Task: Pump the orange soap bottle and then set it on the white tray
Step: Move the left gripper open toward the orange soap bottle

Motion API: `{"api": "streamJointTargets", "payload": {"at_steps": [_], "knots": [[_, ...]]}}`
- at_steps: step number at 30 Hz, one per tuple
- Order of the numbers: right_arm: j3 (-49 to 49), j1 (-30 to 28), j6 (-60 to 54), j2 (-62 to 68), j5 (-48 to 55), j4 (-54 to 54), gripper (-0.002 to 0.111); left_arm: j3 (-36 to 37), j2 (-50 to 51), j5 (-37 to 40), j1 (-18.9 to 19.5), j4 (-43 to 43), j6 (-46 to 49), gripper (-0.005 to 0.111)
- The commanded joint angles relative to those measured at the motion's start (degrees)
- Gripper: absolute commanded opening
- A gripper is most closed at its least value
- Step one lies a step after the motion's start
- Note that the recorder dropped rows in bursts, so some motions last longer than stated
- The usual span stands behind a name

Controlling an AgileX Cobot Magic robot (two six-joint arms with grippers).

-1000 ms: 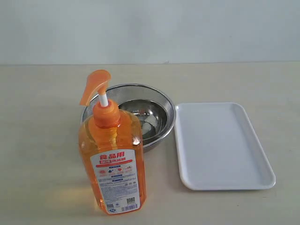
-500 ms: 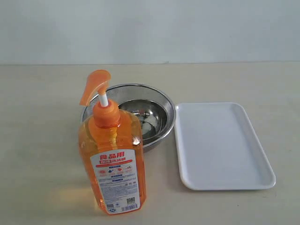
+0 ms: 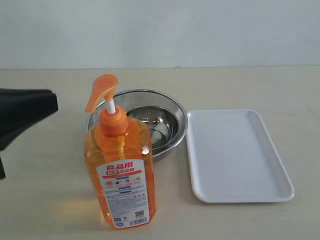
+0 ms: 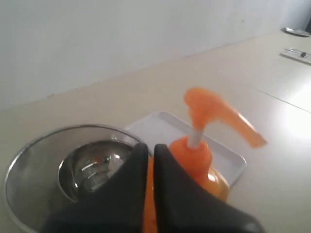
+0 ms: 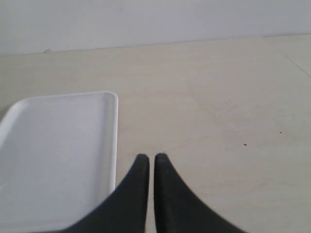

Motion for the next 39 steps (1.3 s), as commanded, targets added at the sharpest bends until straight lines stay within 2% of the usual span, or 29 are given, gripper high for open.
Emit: {"api": "streamJointTargets", "payload": {"at_steps": [1, 7, 11, 15, 24, 39], "knots": [[0.22, 0.2, -0.14, -0.24, -0.44, -0.06, 0.001, 5.46, -1.3, 2.45, -0.48, -1.38, 5.91, 0.005], [0.22, 0.2, -0.14, -0.24, -0.44, -0.06, 0.001, 6.69, -2.08, 5.79, -0.48, -1.38, 8.09, 0.005], [0.22, 0.2, -0.14, -0.24, -0.44, -0.06, 0.001, 8.07, -2.08, 5.79, -0.48, -1.38, 8.42, 0.005], [0.22, 0.2, -0.14, -0.24, -0.44, -0.06, 0.001, 8.82, -1.82, 2.51, -0.48, -1.38, 8.35, 0.005], [0.22, 0.2, -0.14, -0.24, -0.44, -0.06, 0.001, 8.0, -1.96, 4.14, -0.48, -1.38, 8.4, 0.005], [0.22, 0.2, -0.14, -0.24, -0.44, -0.06, 0.001, 7.52, -1.96, 4.62, -0.48, -1.38, 1.55, 0.005]]}}
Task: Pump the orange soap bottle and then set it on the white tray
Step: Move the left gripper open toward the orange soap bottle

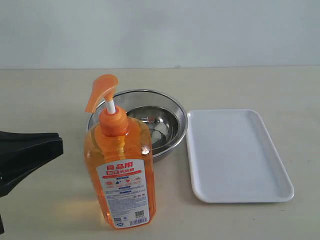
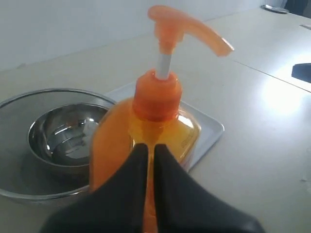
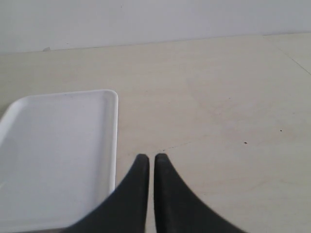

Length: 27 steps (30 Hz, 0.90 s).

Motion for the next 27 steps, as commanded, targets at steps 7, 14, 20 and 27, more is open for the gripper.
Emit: {"api": "streamJointTargets", "payload": {"at_steps": [7, 14, 20, 27], "knots": [[-0.03, 0.2, -0.14, -0.24, -0.44, -0.06, 0.001, -5.86, -0.12, 0.65, -0.48, 18.12, -23.96, 0.005], [-0.03, 0.2, -0.14, -0.24, -0.44, -0.06, 0.001, -11.62, -0.25, -9.08, -0.62, 63.87, -79.7, 0.005], [-0.03, 0.2, -0.16, -0.24, -0.44, 0.06, 0.001, -8.44, -3.97, -24.66, -2.46, 96.45, -112.12, 0.005], [-0.03, 0.2, -0.16, -0.24, -0.44, 0.06, 0.001, 11.21, -7.67, -59.62, -6.66, 106.14, -113.37, 0.005]]}}
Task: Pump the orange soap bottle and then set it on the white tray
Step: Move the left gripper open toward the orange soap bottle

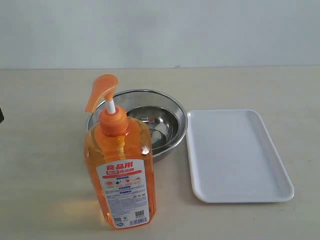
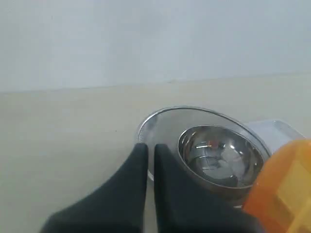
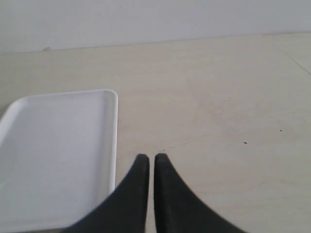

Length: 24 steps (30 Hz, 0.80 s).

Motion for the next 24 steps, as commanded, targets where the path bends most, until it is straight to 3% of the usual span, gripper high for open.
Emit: {"api": "streamJointTargets", "payload": {"at_steps": [1, 2, 3, 5, 16, 19, 22, 24], "knots": [[-0.03, 0.2, -0.16, -0.24, -0.44, 0.06, 0.001, 12.22, -0.54, -21.02, -0.58, 5.76, 1.55, 0.005], [-0.03, 0.2, -0.16, -0.24, -0.44, 0.06, 0.001, 12.29, -0.54, -25.37, -0.58, 9.04, 1.55, 0.005], [-0.03, 0.2, -0.16, -0.24, -0.44, 0.06, 0.001, 12.29, -0.79, -23.17, -0.82, 19.5, -2.53, 0.005], [-0.03, 0.2, -0.16, -0.24, -0.44, 0.06, 0.001, 12.29, -0.79, -26.36, -0.81, 28.63, -9.52, 0.005], [-0.03, 0.2, -0.16, -0.24, -0.44, 0.06, 0.001, 12.29, -0.4, -26.44, -0.81, 35.2, -27.43, 0.007], [-0.03, 0.2, -0.16, -0.24, -0.44, 0.06, 0.001, 11.98, -0.4, -25.25, -0.81, 36.81, -28.49, 0.024], [-0.03, 0.2, -0.16, -0.24, -0.44, 0.06, 0.001, 11.98, -0.2, -24.9, -0.81, 36.76, -28.49, 0.052], [-0.03, 0.2, -0.16, -0.24, -0.44, 0.06, 0.001, 11.98, 0.36, -24.08, -0.81, 36.76, -28.49, 0.064]]}}
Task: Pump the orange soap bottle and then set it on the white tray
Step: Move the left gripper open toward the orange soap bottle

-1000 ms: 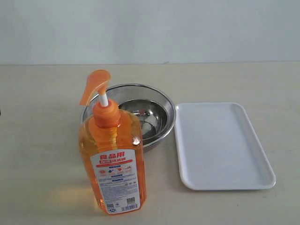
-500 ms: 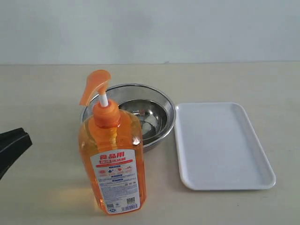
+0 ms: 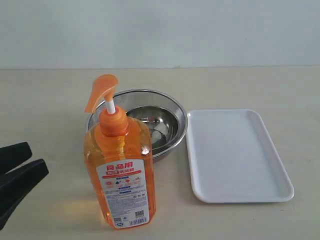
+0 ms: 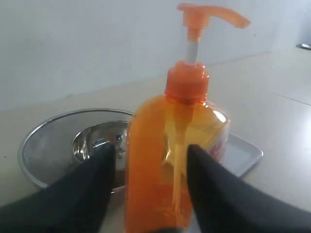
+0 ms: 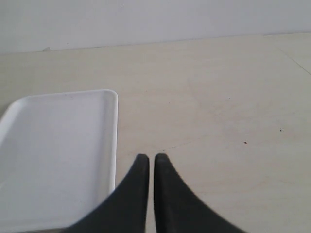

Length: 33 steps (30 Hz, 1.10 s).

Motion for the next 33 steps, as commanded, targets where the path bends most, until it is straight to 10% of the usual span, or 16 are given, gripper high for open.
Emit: {"api": "streamJointTargets", "payload": {"at_steps": [1, 33], "knots": [[-0.03, 0.2, -0.16, -0.24, -0.44, 0.06, 0.001, 0.01, 1.42, 1.23, -0.21, 0.74, -0.77, 0.068], [-0.03, 0.2, -0.16, -0.24, -0.44, 0.06, 0.001, 0.01, 15.54, -14.75, -0.21, -2.14, 17.19, 0.082]]}}
